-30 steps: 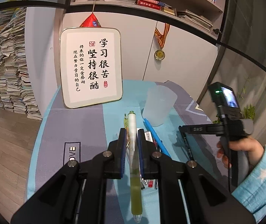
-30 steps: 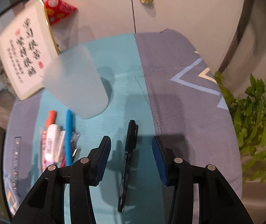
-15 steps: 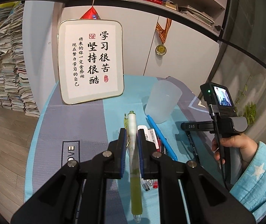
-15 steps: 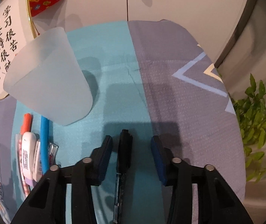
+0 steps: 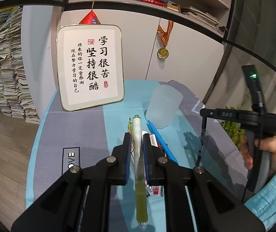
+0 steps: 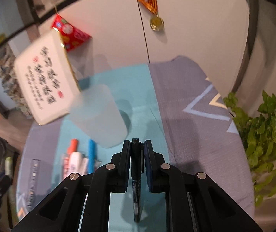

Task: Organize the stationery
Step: 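Lift the black marker with the right tool toward the frosted cup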

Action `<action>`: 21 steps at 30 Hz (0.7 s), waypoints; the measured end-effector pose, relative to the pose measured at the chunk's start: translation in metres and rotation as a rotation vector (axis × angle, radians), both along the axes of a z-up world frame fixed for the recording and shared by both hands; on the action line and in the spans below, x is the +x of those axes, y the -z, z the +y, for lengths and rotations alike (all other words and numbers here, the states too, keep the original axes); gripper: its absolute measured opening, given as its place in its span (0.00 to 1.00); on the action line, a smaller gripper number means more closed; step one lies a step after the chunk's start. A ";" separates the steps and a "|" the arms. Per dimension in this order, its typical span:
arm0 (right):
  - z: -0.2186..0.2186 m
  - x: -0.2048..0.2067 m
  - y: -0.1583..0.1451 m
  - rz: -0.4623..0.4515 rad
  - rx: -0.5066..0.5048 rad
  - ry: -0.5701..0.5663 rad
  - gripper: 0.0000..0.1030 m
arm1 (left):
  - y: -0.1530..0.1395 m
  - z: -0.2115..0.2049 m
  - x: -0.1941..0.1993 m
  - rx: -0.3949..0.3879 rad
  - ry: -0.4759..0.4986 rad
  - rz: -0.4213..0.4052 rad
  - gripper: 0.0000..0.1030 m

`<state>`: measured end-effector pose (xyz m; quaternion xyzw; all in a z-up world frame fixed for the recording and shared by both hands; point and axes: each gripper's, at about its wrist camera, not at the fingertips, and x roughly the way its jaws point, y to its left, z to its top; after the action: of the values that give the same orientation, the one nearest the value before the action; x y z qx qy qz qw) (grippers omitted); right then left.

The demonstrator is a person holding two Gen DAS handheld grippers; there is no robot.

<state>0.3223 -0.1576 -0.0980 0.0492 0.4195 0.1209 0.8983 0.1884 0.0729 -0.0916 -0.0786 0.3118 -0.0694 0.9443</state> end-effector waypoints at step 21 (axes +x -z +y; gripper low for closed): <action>0.013 -0.046 -0.107 -0.356 0.028 -0.050 0.14 | -0.040 -0.032 0.002 -0.009 0.062 -0.090 0.09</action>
<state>0.2759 -0.1443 0.0092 0.0292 0.2533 0.1557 0.9543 0.1908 0.0412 -0.0519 -0.0700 0.2709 -0.1033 0.9545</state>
